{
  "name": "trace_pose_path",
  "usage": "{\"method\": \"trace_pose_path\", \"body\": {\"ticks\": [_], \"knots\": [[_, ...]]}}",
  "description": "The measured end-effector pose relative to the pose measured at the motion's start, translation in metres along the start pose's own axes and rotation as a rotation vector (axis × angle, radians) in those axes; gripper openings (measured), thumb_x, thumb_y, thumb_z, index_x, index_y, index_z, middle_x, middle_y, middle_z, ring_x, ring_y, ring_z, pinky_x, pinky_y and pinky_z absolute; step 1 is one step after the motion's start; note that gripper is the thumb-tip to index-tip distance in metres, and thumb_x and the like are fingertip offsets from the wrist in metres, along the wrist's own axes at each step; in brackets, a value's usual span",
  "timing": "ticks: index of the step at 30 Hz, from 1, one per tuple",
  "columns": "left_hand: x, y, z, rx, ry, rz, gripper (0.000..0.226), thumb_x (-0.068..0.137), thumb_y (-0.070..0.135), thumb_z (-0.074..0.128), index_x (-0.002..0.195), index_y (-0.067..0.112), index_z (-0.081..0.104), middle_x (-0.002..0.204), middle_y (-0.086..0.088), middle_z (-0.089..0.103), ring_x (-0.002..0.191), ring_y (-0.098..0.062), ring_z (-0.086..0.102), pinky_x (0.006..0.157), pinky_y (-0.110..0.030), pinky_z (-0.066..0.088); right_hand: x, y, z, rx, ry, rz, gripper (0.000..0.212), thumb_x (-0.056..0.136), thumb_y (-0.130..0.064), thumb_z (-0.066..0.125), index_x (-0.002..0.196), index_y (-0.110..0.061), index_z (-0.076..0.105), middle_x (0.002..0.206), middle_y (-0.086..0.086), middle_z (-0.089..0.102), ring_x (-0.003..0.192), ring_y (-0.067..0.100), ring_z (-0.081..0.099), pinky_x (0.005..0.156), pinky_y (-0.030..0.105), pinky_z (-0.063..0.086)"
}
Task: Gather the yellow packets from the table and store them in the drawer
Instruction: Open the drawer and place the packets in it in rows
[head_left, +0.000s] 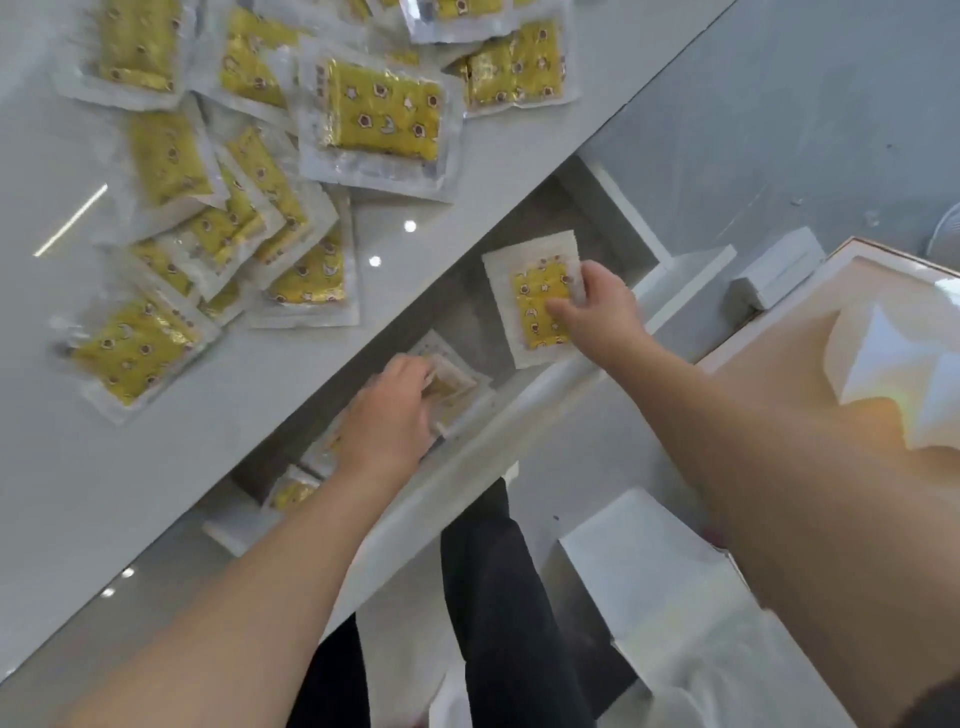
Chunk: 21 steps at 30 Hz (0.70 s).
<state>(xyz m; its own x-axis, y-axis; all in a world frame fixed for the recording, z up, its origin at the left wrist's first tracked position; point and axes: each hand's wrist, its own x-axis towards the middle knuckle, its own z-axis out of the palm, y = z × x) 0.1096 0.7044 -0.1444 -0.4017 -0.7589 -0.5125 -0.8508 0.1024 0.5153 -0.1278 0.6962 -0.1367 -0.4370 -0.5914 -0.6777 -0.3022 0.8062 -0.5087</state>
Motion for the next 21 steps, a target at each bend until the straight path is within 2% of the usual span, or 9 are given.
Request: {"method": "trace_pose_path", "body": {"ticks": [3,5,10,13,14,15,17,19,21], "knots": [[0.013,-0.015,0.026,-0.001,0.021,-0.056,0.024,0.092,0.016,0.059,0.082,0.02,0.038,0.086,0.001,0.045,0.078,-0.029,0.054,0.065,-0.04,0.044,0.027,0.009,0.017,-0.151,-0.076,-0.025,0.017,0.096,-0.02,0.057,0.109,-0.021,0.045,0.095,-0.007,0.054,0.08,0.009,0.055,0.052,0.018,0.038],[0.021,-0.026,0.033,-0.035,-0.007,-0.062,0.017,0.092,0.016,0.06,0.085,0.014,0.044,0.089,-0.001,0.051,0.082,-0.028,0.056,0.069,-0.041,0.048,0.041,0.014,0.033,-0.23,-0.134,-0.037,0.022,0.096,-0.02,0.056,0.115,-0.019,0.043,0.095,-0.005,0.053,0.076,0.009,0.053,0.053,0.02,0.039],[0.027,-0.05,0.038,-0.176,-0.049,-0.01,0.01,0.09,0.013,0.063,0.098,0.01,0.057,0.096,-0.001,0.059,0.087,-0.02,0.058,0.077,-0.043,0.051,0.059,0.027,0.071,-0.355,-0.261,-0.112,0.03,0.099,-0.021,0.051,0.127,-0.013,0.042,0.105,0.002,0.054,0.09,0.019,0.054,0.061,0.024,0.041],[0.028,-0.059,0.039,-0.208,-0.037,-0.021,0.013,0.089,0.012,0.064,0.1,0.009,0.058,0.097,-0.004,0.061,0.088,-0.022,0.06,0.078,-0.046,0.052,0.064,0.033,0.084,-0.407,-0.29,-0.134,0.031,0.1,-0.02,0.047,0.131,-0.016,0.047,0.118,0.007,0.058,0.103,0.025,0.056,0.078,0.036,0.048],[0.029,-0.061,0.039,-0.21,-0.039,-0.029,0.013,0.089,0.012,0.064,0.101,0.01,0.058,0.096,-0.005,0.062,0.088,-0.023,0.06,0.077,-0.048,0.052,0.067,0.034,0.087,-0.434,-0.262,-0.148,0.025,0.099,-0.02,0.048,0.124,-0.02,0.054,0.116,0.007,0.06,0.102,0.026,0.058,0.08,0.037,0.05],[0.031,-0.062,0.039,-0.208,-0.047,-0.034,0.013,0.089,0.013,0.064,0.101,0.011,0.057,0.094,-0.005,0.062,0.087,-0.024,0.061,0.076,-0.05,0.052,0.069,0.035,0.088,-0.476,-0.222,-0.17,0.014,0.099,-0.02,0.048,0.104,-0.024,0.06,0.103,0.005,0.061,0.094,0.027,0.058,0.074,0.036,0.049],[0.033,-0.062,0.039,-0.214,-0.065,-0.033,0.013,0.09,0.015,0.063,0.101,0.012,0.056,0.092,-0.006,0.062,0.085,-0.026,0.062,0.075,-0.051,0.053,0.074,0.035,0.088,-0.601,-0.118,-0.22,0.035,0.098,-0.018,0.048,0.064,-0.023,0.042,0.071,-0.001,0.047,0.073,0.025,0.051,0.059,0.032,0.039],[0.035,-0.061,0.038,-0.219,-0.079,-0.028,0.013,0.09,0.017,0.063,0.1,0.013,0.055,0.09,-0.006,0.063,0.082,-0.026,0.062,0.073,-0.05,0.053,0.074,0.033,0.085,-0.659,-0.053,-0.231,0.043,0.098,-0.016,0.048,0.059,-0.019,0.031,0.062,-0.002,0.037,0.063,0.023,0.045,0.055,0.032,0.035],[0.036,-0.059,0.036,-0.228,-0.095,-0.043,0.012,0.091,0.018,0.063,0.1,0.015,0.055,0.088,-0.006,0.062,0.08,-0.026,0.062,0.072,-0.05,0.053,0.074,0.031,0.08,-0.703,-0.02,-0.263,0.039,0.099,-0.015,0.046,0.062,-0.016,0.033,0.061,0.0,0.037,0.061,0.024,0.045,0.055,0.032,0.035]]}}
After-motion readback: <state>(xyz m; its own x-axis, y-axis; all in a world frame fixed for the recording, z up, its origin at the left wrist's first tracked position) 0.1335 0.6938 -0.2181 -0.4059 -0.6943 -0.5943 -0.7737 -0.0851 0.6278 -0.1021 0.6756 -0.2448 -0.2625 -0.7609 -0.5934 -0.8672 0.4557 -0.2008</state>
